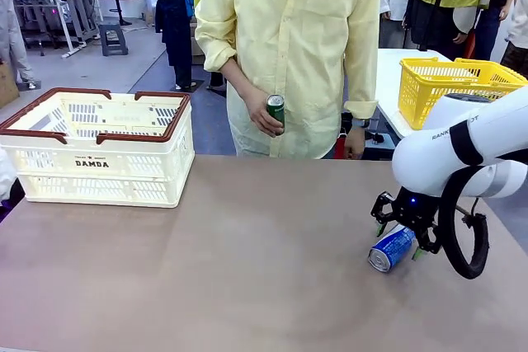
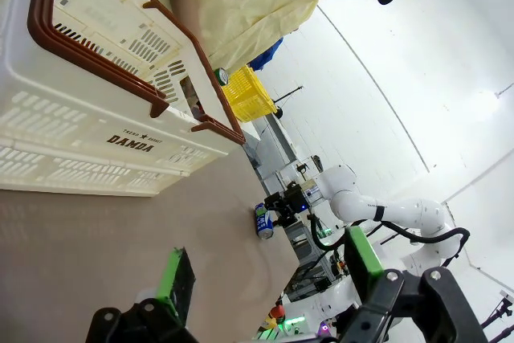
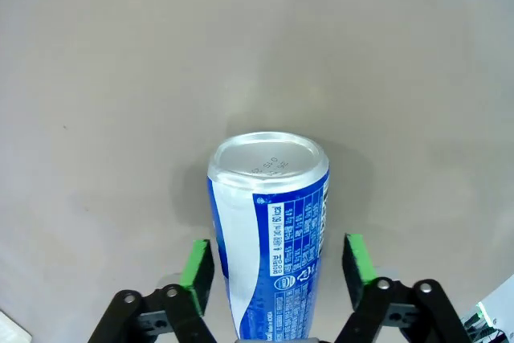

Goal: Place the drinks into the Shopping basket.
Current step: Pick up one drink and place it into the Shopping basket.

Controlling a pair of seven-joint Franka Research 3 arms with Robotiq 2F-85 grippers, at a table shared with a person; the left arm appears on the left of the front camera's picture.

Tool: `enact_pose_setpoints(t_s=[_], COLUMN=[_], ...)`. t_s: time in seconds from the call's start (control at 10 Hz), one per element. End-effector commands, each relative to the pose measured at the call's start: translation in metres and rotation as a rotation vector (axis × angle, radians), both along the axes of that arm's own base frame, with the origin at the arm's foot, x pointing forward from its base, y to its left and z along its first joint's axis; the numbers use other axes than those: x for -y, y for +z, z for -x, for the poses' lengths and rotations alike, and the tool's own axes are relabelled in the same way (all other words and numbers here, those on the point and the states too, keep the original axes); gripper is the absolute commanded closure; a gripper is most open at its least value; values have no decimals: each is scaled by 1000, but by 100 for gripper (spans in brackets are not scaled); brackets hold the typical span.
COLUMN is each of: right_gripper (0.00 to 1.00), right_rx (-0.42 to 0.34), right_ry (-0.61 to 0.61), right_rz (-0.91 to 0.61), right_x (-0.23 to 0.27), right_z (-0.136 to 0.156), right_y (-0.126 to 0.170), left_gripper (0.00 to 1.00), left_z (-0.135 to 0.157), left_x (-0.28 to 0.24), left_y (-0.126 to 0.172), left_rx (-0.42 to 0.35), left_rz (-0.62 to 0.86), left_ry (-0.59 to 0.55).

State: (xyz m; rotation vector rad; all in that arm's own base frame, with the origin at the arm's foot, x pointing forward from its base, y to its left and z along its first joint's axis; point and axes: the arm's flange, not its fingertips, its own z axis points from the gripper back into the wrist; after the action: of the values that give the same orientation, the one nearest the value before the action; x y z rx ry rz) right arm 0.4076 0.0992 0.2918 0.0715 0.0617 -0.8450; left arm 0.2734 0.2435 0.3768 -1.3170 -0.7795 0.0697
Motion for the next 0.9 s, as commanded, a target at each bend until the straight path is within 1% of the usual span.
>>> enact_pose_setpoints(t_s=[0.0,0.2,0.4,0.5,0.6,0.7,0.8], right_gripper=[100,100,100,100,100,100,100], right_rx=[-2,-18,-14,-10,7,19,54], right_ry=[11,11,2,-1,21,101,292], right_rz=[-11,-12,-11,-8,-9,-33,-85], right_x=[0,-3,-1,0,6,12,5], right_z=[-4,-5,-4,-4,-3,0,11], right_y=[3,-3,-2,0,9,33,68], left_gripper=[0,0,0,0,0,0,0], left_z=[3,3,3,3,3,3,3], left_x=[0,0,0,0,0,0,0], left_y=[2,2,2,2,2,2,2], left_rx=[16,16,16,16,16,16,16], left_rz=[10,10,10,10,10,10,10], left_ry=[-7,-7,-7,-7,-7,-7,-7])
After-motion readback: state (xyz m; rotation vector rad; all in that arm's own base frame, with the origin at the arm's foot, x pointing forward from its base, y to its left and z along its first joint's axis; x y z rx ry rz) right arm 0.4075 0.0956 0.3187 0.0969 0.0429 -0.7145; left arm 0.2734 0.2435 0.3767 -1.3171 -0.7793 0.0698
